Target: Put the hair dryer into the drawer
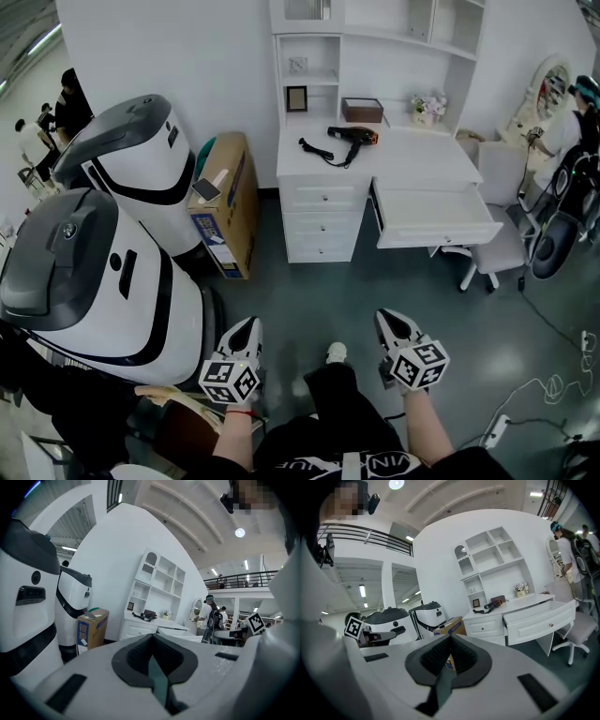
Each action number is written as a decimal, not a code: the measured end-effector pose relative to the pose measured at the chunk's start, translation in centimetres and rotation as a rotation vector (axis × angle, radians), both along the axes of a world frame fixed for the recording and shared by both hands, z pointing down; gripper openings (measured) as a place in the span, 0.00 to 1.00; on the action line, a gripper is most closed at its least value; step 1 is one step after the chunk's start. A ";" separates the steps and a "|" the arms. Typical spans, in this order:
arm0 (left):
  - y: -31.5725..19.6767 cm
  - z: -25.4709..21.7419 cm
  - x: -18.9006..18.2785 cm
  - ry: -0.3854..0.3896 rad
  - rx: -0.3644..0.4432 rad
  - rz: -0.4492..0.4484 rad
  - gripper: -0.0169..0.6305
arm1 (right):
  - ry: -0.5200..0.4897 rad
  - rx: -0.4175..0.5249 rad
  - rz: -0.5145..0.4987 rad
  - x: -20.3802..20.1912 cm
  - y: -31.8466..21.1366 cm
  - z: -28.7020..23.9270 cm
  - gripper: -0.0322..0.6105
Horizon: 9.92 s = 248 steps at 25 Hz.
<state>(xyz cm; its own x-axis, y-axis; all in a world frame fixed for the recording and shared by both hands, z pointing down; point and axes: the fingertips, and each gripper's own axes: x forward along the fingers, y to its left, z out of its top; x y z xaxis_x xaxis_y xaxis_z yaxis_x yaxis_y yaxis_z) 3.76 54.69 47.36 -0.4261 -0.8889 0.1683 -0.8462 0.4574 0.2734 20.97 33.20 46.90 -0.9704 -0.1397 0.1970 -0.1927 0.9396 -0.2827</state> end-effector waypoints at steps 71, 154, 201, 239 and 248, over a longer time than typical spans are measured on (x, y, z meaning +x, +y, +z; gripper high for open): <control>-57.2 3.6 -48.5 -0.164 -0.365 0.612 0.06 | 0.145 -0.226 0.391 -48.4 -46.1 4.1 0.05; -59.3 11.6 -38.2 -0.952 -1.048 1.805 0.29 | 0.149 -0.607 0.865 -40.8 -54.0 8.1 0.33; -64.4 14.8 -6.2 -0.885 -1.071 1.696 0.29 | 0.292 -0.674 0.721 -10.6 -58.7 13.8 0.33; -77.1 21.7 -3.8 -0.883 -1.111 1.782 0.29 | 0.642 -0.687 0.366 -14.1 -71.1 24.2 0.33; -77.3 23.0 -2.9 -0.896 -1.128 1.764 0.29 | 0.642 -0.660 0.320 -13.6 -71.4 25.7 0.33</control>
<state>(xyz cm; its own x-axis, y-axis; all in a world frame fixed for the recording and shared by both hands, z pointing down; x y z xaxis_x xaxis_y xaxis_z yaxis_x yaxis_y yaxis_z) 0.86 -22.61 70.35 0.1851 -0.0589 0.9809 -0.1699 -0.9851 -0.0271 7.32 -38.22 72.61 -0.5868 -0.0496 0.8082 -0.7123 0.5063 -0.4861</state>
